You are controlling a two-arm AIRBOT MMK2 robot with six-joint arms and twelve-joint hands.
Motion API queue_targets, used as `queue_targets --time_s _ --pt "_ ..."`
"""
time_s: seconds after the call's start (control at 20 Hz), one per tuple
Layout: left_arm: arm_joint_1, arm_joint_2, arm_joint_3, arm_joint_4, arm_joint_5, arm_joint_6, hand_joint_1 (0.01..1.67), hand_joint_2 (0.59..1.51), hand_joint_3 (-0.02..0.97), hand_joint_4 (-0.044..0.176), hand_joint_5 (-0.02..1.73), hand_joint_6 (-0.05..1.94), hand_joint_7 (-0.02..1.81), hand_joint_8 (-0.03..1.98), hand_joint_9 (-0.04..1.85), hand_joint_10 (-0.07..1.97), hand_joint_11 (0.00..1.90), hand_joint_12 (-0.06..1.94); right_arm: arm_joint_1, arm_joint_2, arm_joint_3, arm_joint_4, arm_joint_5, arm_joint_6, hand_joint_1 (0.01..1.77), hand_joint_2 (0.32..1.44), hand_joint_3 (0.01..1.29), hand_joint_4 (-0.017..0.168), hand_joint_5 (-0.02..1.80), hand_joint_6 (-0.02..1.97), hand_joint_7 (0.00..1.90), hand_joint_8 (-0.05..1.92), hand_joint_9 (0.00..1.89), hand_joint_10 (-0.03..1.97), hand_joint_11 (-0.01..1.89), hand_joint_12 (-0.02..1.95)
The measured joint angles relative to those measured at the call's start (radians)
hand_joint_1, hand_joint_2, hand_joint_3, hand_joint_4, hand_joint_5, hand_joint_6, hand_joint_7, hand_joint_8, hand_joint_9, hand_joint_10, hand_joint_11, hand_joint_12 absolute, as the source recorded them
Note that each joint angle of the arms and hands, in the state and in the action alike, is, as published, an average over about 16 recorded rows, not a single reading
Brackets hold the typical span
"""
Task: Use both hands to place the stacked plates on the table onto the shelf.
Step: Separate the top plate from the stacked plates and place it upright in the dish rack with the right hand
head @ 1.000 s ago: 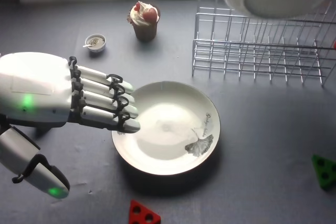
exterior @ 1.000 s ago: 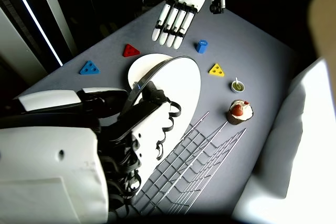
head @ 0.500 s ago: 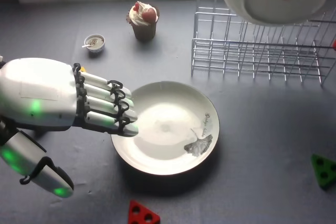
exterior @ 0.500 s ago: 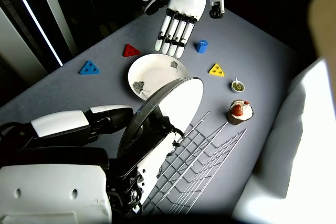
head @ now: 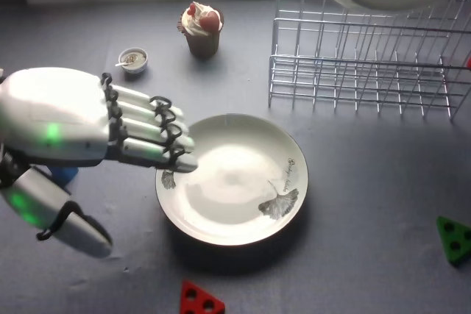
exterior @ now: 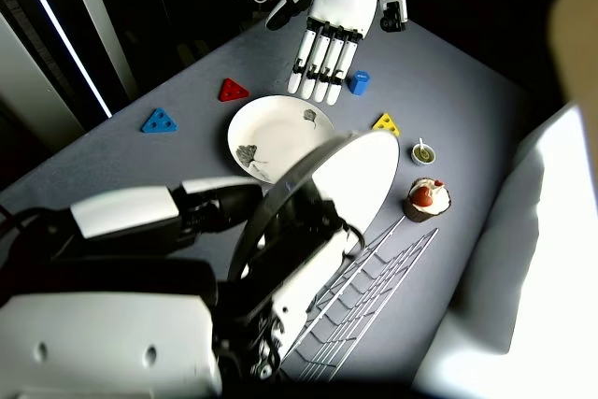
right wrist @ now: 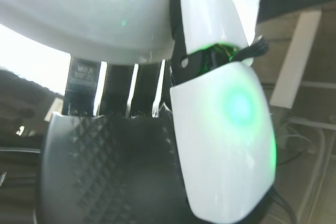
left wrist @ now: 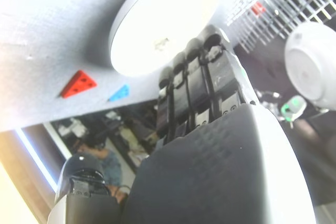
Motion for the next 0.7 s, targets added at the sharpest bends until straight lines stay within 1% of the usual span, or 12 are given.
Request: queue_targets --time_s 0.3,0.5,0.7 --pt "-0.017 -0.009 0.007 -0.018 -0.007 -0.005 0.02 1.027 0.002 0.000 0.22 0.01 0.23 0.00 0.23 0.01 0.22 0.02 -0.012 -0.016 0.023 0.017 -0.004 0.000 1.49 0.99 0.01 -0.012 0.84 0.93 1.04 0.69 1.09 0.74 0.97 1.39" --pt "-0.025 -0.011 0.007 -0.023 -0.012 -0.009 0.02 1.027 0.002 0.000 0.22 0.00 0.23 0.00 0.22 0.01 0.21 0.02 -0.034 -0.034 0.041 0.034 0.006 0.000 1.49 0.99 0.01 -0.012 0.85 0.93 1.04 0.70 1.09 0.73 0.96 1.40" --pt "-0.026 -0.011 0.007 -0.015 -0.016 -0.011 0.02 1.027 0.002 0.000 0.21 0.00 0.23 0.00 0.22 0.01 0.20 0.02 -0.057 -0.054 0.063 0.055 0.017 0.000 1.49 0.99 0.01 -0.012 0.86 0.91 1.02 0.71 1.09 0.72 0.96 1.40"
